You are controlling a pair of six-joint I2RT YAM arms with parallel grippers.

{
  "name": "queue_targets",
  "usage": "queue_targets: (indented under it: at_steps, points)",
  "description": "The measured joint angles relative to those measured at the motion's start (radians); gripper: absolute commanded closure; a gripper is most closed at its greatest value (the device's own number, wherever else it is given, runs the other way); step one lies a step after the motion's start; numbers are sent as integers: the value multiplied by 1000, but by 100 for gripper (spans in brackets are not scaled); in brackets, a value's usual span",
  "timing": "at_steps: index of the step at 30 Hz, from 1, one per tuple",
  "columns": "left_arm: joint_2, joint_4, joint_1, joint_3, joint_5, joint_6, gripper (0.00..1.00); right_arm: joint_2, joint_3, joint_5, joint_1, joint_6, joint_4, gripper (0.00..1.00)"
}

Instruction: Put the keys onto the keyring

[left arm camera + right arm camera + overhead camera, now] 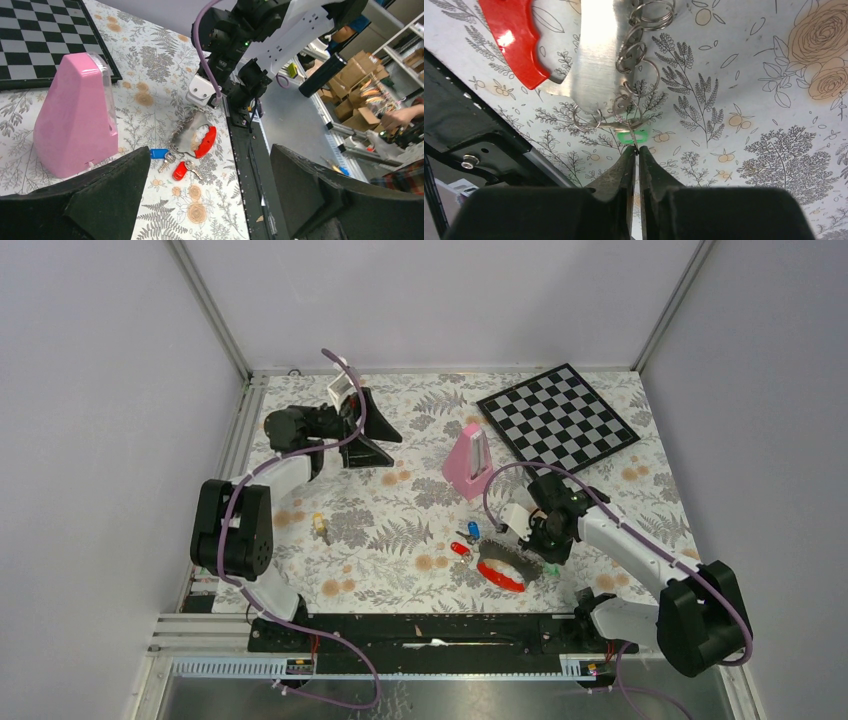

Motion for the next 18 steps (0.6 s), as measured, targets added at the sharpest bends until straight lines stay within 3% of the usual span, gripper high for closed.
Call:
queue_targets:
  at_steps: [4, 10, 18]
  points:
    - [13, 0, 26, 44, 2, -120, 1, 19, -6, 23, -8, 0, 16, 69]
    - [7, 0, 39, 34, 3, -175, 1, 25, -9, 47, -29, 16, 26, 48]
    - [-9, 0, 69, 38, -23, -255, 1, -12, 21, 16, -33, 51, 26, 45]
